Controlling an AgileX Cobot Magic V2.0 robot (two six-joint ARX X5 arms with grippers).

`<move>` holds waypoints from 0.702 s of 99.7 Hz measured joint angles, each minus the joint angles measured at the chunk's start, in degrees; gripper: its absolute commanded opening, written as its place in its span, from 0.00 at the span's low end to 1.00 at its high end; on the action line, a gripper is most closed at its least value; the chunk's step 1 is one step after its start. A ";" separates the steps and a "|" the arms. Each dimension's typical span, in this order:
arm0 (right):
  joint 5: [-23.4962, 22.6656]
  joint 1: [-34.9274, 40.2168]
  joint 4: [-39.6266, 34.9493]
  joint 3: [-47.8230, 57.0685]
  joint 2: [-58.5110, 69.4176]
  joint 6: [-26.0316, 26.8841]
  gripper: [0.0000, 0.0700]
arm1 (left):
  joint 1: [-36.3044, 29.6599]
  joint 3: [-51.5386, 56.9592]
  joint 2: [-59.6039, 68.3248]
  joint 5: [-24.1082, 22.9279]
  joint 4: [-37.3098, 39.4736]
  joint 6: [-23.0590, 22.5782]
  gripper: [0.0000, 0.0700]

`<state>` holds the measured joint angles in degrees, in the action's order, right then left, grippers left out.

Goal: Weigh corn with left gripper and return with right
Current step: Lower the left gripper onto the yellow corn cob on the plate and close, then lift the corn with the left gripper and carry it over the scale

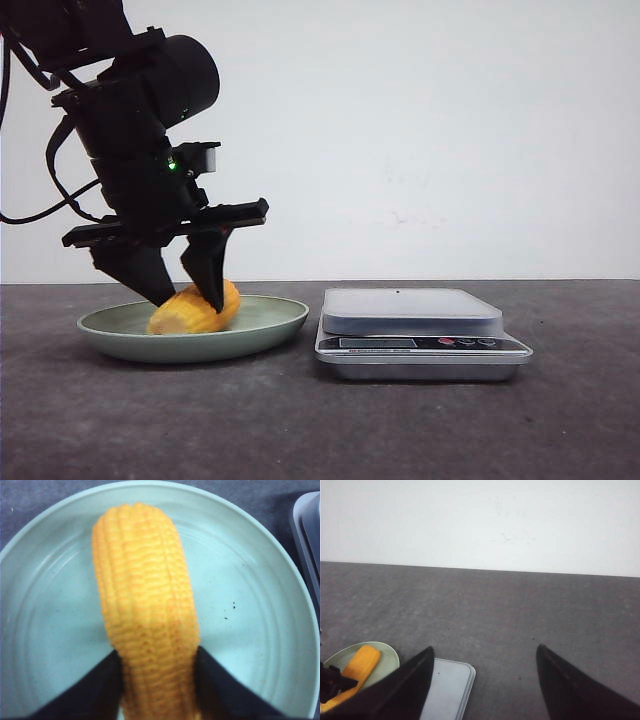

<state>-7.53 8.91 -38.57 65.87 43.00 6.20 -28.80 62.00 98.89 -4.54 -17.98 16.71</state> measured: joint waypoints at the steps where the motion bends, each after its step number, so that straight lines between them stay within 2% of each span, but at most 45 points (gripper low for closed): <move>1: 0.00 0.00 0.00 0.00 0.00 0.00 0.58 | 0.00 0.00 0.00 -0.02 0.00 -0.02 0.00; 32: 0.02 0.00 0.00 0.00 0.00 0.00 0.58 | -0.26 0.31 -0.37 0.20 -0.74 0.00 0.00; 46: 0.07 0.00 0.00 0.00 0.00 0.00 0.58 | -1.66 0.96 -5.16 0.24 -3.28 -0.52 0.01; 70: 0.07 0.00 0.00 0.00 0.00 0.00 0.58 | -6.78 12.70 -10.38 1.46 -9.66 -3.02 0.00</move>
<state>-7.46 8.91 -38.57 65.87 43.00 6.20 -35.57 74.70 88.51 -3.07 -27.64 13.69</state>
